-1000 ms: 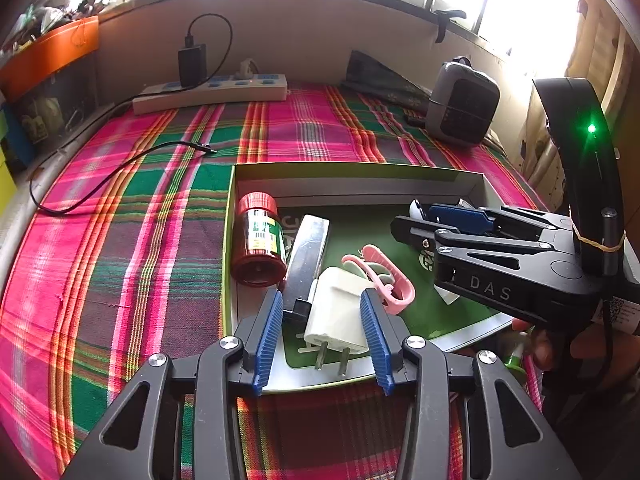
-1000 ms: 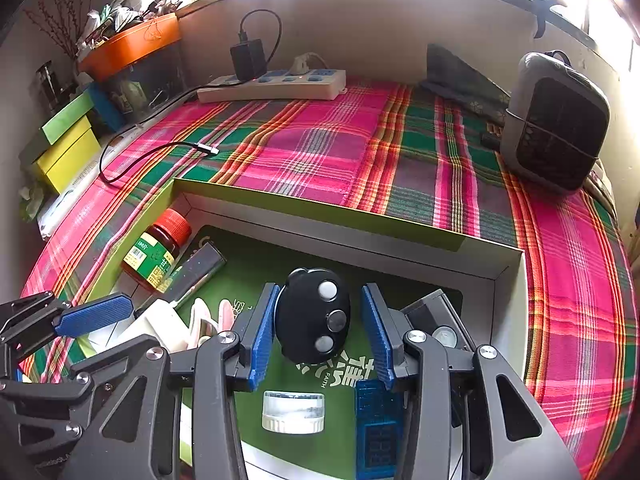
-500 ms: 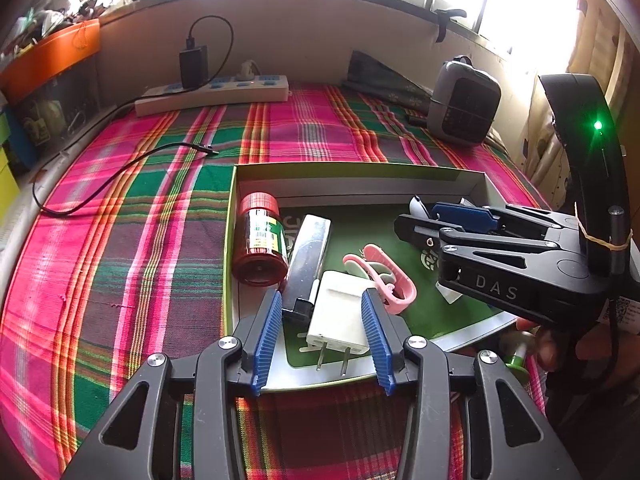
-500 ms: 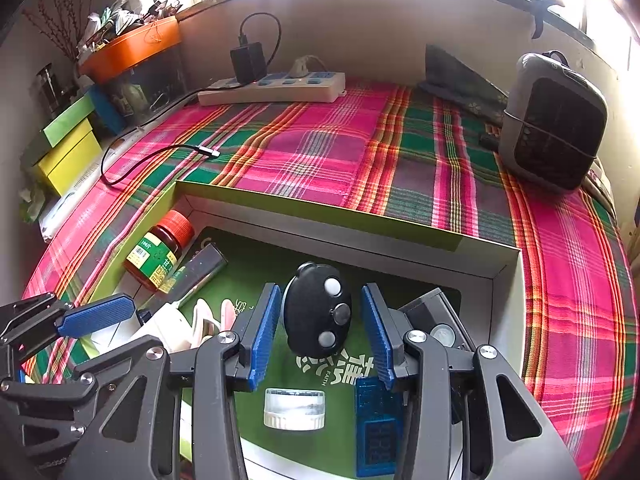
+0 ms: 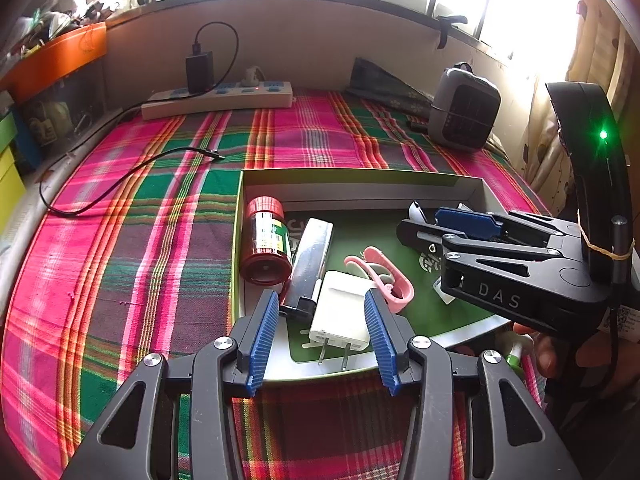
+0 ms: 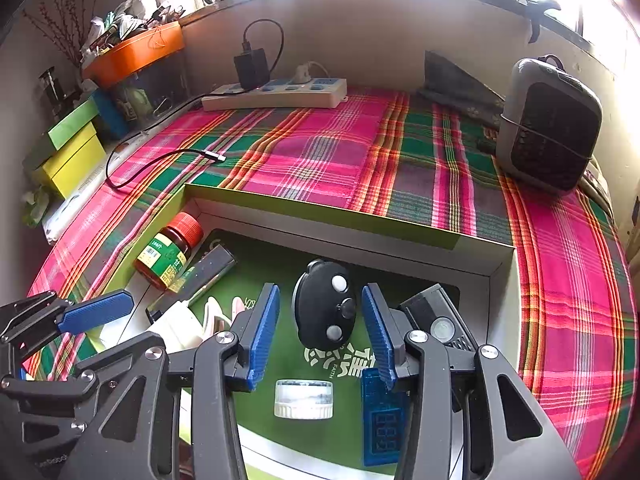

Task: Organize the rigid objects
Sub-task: 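Lower and open the left tool on the charger while the right tool releases the fob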

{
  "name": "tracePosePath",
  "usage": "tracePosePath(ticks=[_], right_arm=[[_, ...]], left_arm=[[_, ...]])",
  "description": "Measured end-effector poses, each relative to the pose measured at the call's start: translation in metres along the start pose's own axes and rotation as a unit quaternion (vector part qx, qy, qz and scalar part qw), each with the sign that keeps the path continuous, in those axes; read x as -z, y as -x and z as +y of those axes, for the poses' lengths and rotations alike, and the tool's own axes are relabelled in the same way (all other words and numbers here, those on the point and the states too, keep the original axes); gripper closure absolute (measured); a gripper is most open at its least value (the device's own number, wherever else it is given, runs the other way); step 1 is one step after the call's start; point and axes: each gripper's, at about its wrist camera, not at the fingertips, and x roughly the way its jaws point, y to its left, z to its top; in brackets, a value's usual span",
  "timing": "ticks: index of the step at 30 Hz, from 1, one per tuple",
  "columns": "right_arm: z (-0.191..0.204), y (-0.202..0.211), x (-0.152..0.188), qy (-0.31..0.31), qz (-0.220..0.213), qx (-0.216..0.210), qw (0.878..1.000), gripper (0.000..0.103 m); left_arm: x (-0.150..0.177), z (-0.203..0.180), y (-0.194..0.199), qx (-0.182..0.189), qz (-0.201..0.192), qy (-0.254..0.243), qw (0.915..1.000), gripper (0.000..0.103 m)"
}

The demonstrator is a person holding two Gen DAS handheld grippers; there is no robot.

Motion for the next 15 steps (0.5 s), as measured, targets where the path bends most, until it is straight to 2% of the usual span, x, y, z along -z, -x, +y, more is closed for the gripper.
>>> tracePosePath(ticks=[3,15], right_arm=[[0.002,0.003,0.001,0.0,-0.004,-0.003,1.0,0.053],[0.005,0.02,0.006,-0.008,-0.016,-0.004,1.0,0.053]], left_arm=[[0.0,0.0,0.002,-0.001,-0.003,0.001,1.0,0.059],[0.006,-0.004,0.018,-0.006,-0.01,-0.001,0.9999,0.059]])
